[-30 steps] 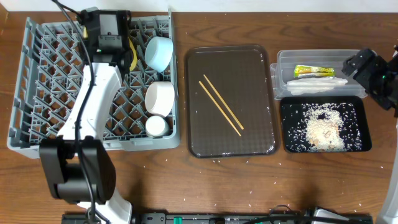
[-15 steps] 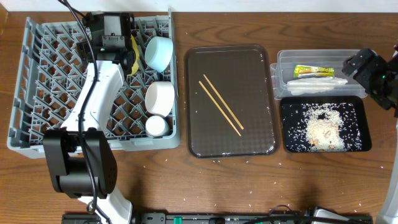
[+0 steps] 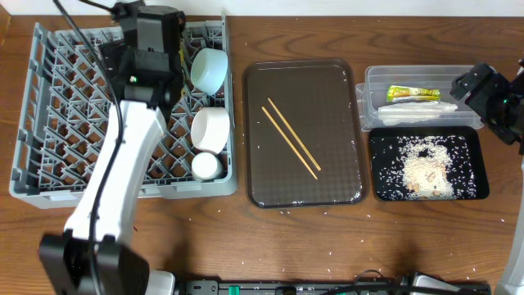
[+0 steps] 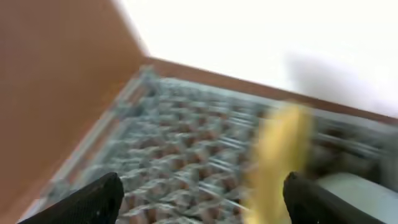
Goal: Sort waste into correct bins and load items into the dishwasher
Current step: 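Reach left gripper to chopsticks on brown tray and grasp one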
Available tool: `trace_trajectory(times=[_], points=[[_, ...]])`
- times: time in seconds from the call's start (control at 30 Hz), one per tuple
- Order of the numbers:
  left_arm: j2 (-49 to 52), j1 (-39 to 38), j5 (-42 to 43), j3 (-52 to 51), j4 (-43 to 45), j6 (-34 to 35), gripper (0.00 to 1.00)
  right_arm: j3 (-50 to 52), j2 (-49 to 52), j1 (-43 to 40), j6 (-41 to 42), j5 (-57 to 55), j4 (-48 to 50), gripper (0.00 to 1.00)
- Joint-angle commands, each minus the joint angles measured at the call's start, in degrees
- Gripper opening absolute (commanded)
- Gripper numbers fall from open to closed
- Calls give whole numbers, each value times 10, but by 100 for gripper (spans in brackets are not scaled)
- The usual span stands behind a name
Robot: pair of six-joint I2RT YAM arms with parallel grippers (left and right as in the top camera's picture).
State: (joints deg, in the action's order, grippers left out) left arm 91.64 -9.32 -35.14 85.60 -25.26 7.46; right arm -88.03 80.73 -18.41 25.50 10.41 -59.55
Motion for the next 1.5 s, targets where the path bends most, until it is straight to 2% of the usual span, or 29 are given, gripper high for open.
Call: trace_trajectory(times=[0.0, 0.07, 0.2, 0.23, 0.27, 0.3, 0.53, 0.57, 0.6, 0.8, 1.1, 1.23, 1.3, 1.47], points=[[-25, -60, 214, 2, -24, 47, 84, -1, -1, -2, 8, -5, -1, 99], [-22, -92, 257, 2, -44, 124, 84, -1, -1, -2, 8, -5, -1, 99], [3, -151, 291, 2, -97, 258, 83, -1, -1, -2, 8, -5, -1, 99], [14, -167, 292, 2, -111, 279, 80, -1, -1, -2, 8, -5, -1, 99], [26, -180, 292, 2, -124, 299, 68, -1, -1, -2, 8, -5, -1, 99], [39, -195, 292, 1, -135, 318, 62, -1, -1, -2, 8, -5, -1, 99], [143, -267, 292, 1, -150, 437, 53, -1, -1, -2, 8, -5, -1, 99], [169, -272, 292, 1, -150, 483, 48, -1, -1, -2, 8, -5, -1, 99], [179, -273, 292, 1, -149, 497, 46, -1, -1, -2, 8, -5, -1, 99], [251, -274, 292, 1, -139, 555, 40, -1, -1, -2, 8, -5, -1, 99], [305, -274, 317, 1, -93, 555, 40, -1, -1, -2, 8, -5, -1, 99], [306, -274, 317, 1, -93, 555, 32, -1, -1, -2, 8, -5, -1, 99], [309, -274, 318, 1, -94, 554, 25, -1, -1, -2, 8, -5, -1, 99], [324, -275, 352, 0, -103, 554, 19, -1, -1, -2, 8, -5, -1, 99]])
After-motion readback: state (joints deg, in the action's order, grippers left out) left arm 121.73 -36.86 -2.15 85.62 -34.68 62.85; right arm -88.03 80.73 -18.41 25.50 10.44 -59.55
